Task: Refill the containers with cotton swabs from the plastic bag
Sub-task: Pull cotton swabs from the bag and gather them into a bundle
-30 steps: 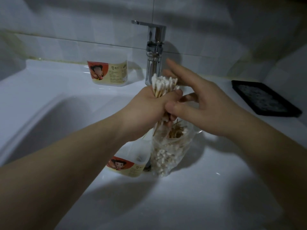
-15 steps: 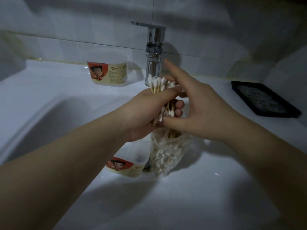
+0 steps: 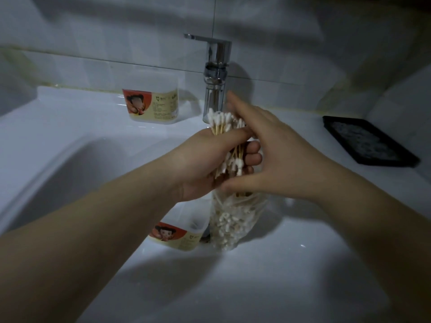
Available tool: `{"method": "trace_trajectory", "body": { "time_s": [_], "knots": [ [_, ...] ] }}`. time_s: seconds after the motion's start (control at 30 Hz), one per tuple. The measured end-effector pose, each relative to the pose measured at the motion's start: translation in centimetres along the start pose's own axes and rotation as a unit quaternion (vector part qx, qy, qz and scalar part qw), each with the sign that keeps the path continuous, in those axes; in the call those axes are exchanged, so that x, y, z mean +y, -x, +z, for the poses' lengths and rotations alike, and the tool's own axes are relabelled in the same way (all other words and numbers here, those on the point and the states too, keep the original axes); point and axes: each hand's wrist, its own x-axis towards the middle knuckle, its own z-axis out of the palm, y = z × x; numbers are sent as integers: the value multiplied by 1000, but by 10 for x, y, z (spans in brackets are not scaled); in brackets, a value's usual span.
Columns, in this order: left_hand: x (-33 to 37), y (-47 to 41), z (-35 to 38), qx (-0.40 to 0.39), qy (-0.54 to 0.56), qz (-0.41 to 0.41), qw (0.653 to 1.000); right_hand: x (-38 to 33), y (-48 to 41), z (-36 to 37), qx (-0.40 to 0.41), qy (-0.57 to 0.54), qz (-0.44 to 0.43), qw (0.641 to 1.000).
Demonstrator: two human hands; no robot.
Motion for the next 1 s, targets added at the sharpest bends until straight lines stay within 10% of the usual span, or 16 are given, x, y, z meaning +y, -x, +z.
{"method": "trace_trajectory", "body": {
  "time_s": [0.5,0.7,1.0],
  "knots": [
    [-1,0,-1,15,-68,29,997,1,-1,1,64,13,-11,998],
    [2,-8,-11,159,-85,104,978,7,1,-10,93,-22,29,995],
    [1,-9,-13,192,-76,119,971,13,2,-3,-144,63,18,987]
  ]
}}
